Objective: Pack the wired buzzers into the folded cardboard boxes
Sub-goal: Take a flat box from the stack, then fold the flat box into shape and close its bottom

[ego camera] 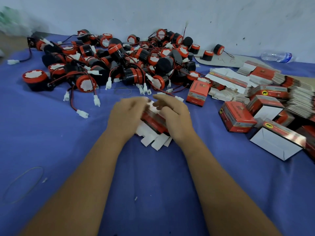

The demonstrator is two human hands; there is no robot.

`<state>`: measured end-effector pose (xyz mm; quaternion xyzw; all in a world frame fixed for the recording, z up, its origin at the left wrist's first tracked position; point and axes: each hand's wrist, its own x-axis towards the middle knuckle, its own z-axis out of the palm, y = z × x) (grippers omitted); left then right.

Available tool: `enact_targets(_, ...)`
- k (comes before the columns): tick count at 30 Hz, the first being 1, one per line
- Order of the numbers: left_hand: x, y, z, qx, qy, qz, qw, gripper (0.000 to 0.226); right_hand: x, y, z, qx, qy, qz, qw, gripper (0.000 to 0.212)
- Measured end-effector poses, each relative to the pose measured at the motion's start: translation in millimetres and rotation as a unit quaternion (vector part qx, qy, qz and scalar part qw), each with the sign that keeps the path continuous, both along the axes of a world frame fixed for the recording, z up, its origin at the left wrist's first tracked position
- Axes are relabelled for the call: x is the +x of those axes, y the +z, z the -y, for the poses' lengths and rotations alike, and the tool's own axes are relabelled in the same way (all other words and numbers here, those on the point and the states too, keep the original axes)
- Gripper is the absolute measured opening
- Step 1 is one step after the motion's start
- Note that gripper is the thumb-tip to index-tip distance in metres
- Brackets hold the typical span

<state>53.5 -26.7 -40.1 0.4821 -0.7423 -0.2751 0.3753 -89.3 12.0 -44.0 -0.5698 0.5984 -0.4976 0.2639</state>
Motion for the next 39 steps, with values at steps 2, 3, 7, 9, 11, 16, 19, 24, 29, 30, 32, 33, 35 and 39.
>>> enact_targets(2,4,-3,10,0.007,0.07,0.073,0.995,0.036,-1,-1,1,0.054,0.046,-0.019,0.997,0.059)
enact_targets(3,7,-5,14,0.018,0.104,0.089,0.99,0.039,0,-1,2,0.058,0.058,-0.063,0.995,0.06)
enact_targets(7,13,-7,13,0.033,0.158,0.03,0.987,0.034,4,0,5,0.042,0.076,-0.337,0.937,0.071)
enact_targets(9,14,-5,12,0.028,0.158,-0.051,0.986,0.02,5,-1,7,0.058,0.072,-0.383,0.919,0.072)
enact_targets(11,16,-1,13,0.014,0.157,-0.121,0.98,0.021,3,-1,7,0.027,0.064,-0.343,0.937,0.053)
enact_targets(16,15,5,12,0.03,0.12,-0.271,0.955,0.025,1,1,2,-0.042,0.034,-0.215,0.975,0.044)
enact_targets(19,13,9,12,0.09,0.066,-0.361,0.926,0.023,3,4,0,-0.101,-0.004,-0.214,0.972,0.036)
enact_targets(24,9,13,12,0.116,-0.051,-0.426,0.896,0.016,7,8,-2,-0.198,-0.04,-0.258,0.945,0.028)
enact_targets(29,8,7,16,0.08,0.047,-0.451,0.888,0.017,11,8,-1,-0.155,-0.022,-0.201,0.967,0.028)
enact_targets(30,10,5,18,0.08,0.07,-0.461,0.881,0.019,11,8,-1,-0.128,-0.018,-0.172,0.977,0.025)
enact_targets(32,13,4,21,0.084,0.095,-0.478,0.869,0.017,10,8,0,-0.081,-0.013,-0.116,0.99,0.018)
enact_targets(33,13,5,20,0.085,0.102,-0.48,0.867,0.015,9,8,0,-0.073,-0.018,-0.101,0.992,0.014)
enact_targets(35,13,6,20,0.084,0.099,-0.47,0.873,0.011,7,8,0,-0.087,-0.06,-0.116,0.988,0.011)
enact_targets(39,11,10,6,-0.044,-0.006,-0.306,0.951,0.022,4,9,1,-0.121,-0.16,-0.128,0.971,0.014)
